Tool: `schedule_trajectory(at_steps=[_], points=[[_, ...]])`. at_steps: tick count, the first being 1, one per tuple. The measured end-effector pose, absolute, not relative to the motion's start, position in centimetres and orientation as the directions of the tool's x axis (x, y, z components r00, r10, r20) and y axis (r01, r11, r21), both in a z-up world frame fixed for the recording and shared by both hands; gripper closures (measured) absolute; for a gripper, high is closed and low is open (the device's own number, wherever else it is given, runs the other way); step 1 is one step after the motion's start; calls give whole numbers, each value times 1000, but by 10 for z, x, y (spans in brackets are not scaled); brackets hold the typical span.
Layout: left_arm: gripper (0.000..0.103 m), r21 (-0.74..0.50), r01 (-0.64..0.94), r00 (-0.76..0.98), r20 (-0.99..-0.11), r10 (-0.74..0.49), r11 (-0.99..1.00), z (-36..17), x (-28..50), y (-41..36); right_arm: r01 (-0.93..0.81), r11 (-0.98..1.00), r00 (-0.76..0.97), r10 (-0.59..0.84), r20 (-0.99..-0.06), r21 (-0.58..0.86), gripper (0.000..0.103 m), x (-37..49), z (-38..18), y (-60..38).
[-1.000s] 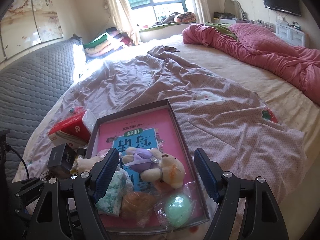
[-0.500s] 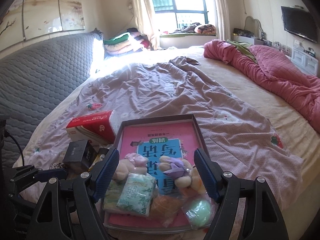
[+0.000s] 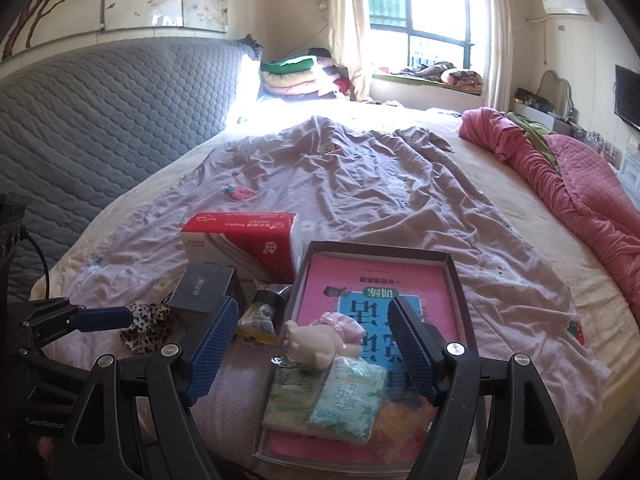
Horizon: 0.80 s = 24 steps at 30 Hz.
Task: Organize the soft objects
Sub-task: 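Withdraw both open grippers from the tray back toward the pile, then reach left gripper to leopard scrunchie while right reaches yellow snack packet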
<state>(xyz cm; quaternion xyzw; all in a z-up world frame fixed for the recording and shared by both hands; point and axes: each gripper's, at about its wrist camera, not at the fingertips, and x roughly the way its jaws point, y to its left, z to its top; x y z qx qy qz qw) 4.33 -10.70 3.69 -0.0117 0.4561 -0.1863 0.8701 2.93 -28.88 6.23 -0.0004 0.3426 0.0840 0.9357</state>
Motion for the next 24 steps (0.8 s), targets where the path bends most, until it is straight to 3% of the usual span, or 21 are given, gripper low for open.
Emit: schedule_trajectory(at_steps=[16, 24], points=[[29, -261, 99, 493, -826, -275, 960, -19, 69, -13, -280, 960, 618, 162, -769, -23, 25, 85, 18, -228], [29, -300, 45, 476, -832, -285, 953, -43, 83, 9, -157, 959, 424, 280, -861, 235, 24, 157, -12, -227]])
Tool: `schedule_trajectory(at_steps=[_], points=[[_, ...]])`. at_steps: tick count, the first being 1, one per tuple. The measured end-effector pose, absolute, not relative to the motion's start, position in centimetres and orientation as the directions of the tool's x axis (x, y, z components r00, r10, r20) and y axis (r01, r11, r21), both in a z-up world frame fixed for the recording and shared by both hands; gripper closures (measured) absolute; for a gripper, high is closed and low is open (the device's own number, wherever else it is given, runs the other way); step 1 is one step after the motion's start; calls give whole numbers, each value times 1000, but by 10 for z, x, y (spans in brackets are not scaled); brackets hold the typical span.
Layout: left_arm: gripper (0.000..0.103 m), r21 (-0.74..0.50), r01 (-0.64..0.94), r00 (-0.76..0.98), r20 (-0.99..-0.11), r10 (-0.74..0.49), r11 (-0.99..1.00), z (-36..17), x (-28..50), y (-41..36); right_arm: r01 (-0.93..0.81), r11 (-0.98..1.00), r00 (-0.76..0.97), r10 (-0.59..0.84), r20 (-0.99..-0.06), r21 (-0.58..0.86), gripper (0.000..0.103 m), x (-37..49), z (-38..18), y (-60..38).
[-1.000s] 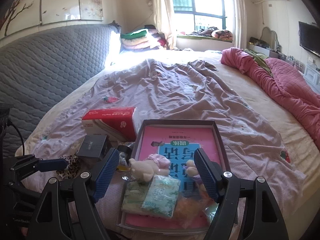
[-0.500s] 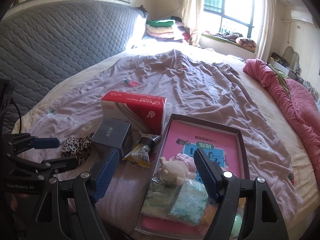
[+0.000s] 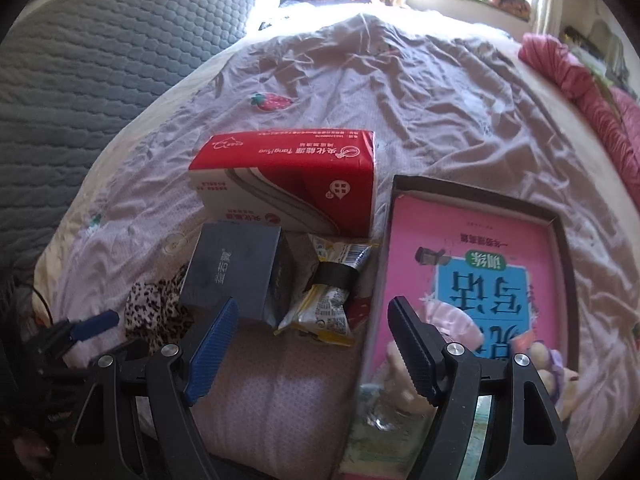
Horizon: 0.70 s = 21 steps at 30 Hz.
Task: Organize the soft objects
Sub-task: 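Reach left gripper to leopard scrunchie while right reaches yellow snack packet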
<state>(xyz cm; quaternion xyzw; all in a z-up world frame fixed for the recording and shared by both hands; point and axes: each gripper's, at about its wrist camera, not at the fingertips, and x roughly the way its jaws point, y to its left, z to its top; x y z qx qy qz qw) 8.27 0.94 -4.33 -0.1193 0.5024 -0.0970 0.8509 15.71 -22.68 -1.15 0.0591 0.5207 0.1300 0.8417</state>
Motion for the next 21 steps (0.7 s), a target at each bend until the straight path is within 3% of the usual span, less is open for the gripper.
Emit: schedule_trajectory(at_steps=[4, 8, 21], points=[[29, -306, 41, 469, -834, -289, 951, -49, 88, 14, -36, 950, 357, 303, -883, 311, 29, 185, -27, -231], [29, -333, 43, 466, -827, -314, 942, -52, 91, 17, -15, 950, 321, 301, -898, 313, 43, 202, -34, -226], [29, -361, 50, 458, -820, -342, 931, -58, 97, 21, 108, 962, 210, 226, -951, 252, 44, 222, -58, -228]])
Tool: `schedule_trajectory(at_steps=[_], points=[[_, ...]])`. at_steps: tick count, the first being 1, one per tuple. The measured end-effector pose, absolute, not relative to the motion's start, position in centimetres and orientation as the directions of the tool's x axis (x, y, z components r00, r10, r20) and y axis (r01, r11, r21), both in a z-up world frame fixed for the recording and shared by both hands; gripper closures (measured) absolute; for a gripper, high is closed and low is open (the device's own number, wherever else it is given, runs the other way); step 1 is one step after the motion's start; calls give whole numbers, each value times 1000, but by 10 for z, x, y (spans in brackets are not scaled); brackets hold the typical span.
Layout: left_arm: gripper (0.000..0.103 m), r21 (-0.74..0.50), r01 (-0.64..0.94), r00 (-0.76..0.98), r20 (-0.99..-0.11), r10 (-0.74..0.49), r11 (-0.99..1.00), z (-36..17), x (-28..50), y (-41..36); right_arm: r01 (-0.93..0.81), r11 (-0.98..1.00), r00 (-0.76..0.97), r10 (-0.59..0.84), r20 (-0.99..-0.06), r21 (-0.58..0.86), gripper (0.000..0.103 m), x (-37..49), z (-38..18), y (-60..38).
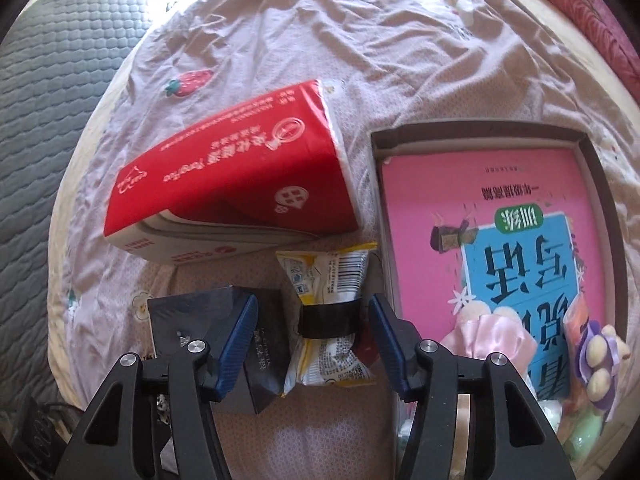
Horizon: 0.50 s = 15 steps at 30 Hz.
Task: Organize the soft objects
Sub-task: 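Reach left gripper to leopard scrunchie while right reaches yellow snack packet, then close left gripper on scrunchie while right closes on yellow snack packet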
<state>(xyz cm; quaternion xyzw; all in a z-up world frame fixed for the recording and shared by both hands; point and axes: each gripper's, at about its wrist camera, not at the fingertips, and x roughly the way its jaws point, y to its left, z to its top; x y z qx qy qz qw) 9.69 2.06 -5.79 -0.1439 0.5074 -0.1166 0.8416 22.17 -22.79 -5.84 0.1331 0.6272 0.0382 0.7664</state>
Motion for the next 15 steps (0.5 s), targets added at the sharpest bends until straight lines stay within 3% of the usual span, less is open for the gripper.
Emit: schedule_trajectory(at_steps=[11, 15], points=[[29, -331, 37, 443, -840, -312, 943, -68, 104, 18, 19, 994, 127, 102, -987, 105, 48, 244, -75, -203], [29, -337, 25, 436, -843, -314, 941, -72, 106, 20, -29, 997, 66, 74, -995, 73, 56, 260, -80, -197]])
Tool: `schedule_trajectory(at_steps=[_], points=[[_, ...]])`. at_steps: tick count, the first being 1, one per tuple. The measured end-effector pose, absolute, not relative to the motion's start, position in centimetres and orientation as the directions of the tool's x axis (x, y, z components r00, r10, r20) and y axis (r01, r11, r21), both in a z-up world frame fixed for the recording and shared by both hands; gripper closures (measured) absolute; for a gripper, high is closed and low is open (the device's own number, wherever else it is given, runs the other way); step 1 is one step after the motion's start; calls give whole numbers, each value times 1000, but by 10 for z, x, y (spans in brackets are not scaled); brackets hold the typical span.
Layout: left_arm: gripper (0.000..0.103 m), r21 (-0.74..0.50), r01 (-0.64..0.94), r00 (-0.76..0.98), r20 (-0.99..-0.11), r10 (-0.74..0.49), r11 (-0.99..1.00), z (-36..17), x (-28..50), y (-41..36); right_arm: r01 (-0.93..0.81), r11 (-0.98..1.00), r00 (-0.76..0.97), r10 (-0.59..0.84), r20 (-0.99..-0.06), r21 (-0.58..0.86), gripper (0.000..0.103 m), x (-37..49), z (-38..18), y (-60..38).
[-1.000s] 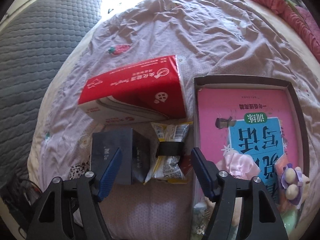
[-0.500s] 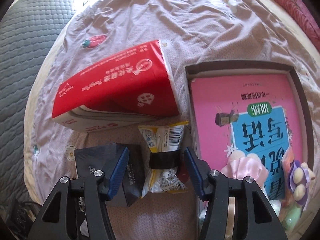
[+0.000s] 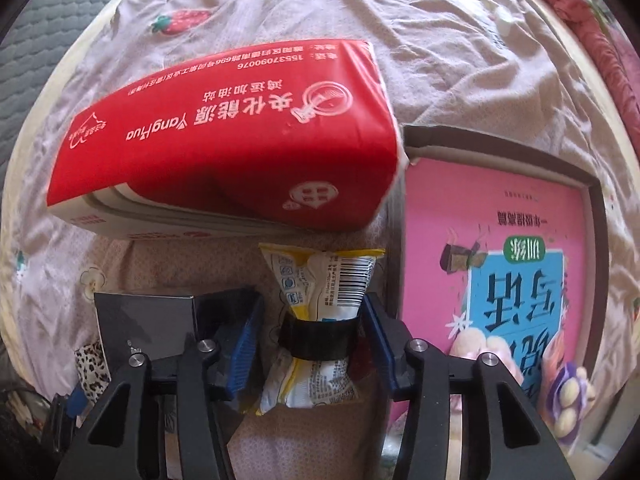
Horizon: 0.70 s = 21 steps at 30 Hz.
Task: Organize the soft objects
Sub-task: 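Close left gripper on scrunchie while right closes on yellow snack packet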
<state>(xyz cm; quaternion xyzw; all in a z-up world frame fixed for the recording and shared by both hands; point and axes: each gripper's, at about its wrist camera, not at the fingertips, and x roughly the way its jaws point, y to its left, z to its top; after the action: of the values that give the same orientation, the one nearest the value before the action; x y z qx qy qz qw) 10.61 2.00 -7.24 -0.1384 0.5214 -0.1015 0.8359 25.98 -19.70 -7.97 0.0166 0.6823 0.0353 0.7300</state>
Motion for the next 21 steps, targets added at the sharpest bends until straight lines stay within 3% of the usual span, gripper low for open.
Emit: schedule_trajectory(at_steps=[4, 11, 13, 16, 18, 20, 21], points=[[29, -337, 22, 434, -845, -312, 941, -74, 108, 20, 70, 982, 51, 171, -984, 175, 66, 271, -94, -217], [30, -340, 30, 445, -838, -317, 940, -82, 115, 15, -8, 984, 152, 180, -972, 181, 69, 264, -85, -213], [35, -346, 33, 455, -830, -323, 938, -83, 118, 14, -5, 980, 195, 197, -961, 200, 69, 256, -80, -217], [54, -343, 32, 462, -828, -319, 939, -87, 121, 14, 10, 968, 244, 241, -939, 251, 69, 237, -75, -229], [77, -360, 36, 462, -821, -335, 932, -88, 122, 15, 2, 964, 269, 255, -929, 265, 69, 226, -69, -233], [90, -396, 45, 463, -805, -371, 917, -88, 124, 18, -3, 959, 294, 270, -917, 282, 69, 215, -59, -235], [91, -410, 55, 466, -796, -386, 911, -87, 123, 18, -2, 956, 307, 281, -909, 295, 69, 210, -54, -238]])
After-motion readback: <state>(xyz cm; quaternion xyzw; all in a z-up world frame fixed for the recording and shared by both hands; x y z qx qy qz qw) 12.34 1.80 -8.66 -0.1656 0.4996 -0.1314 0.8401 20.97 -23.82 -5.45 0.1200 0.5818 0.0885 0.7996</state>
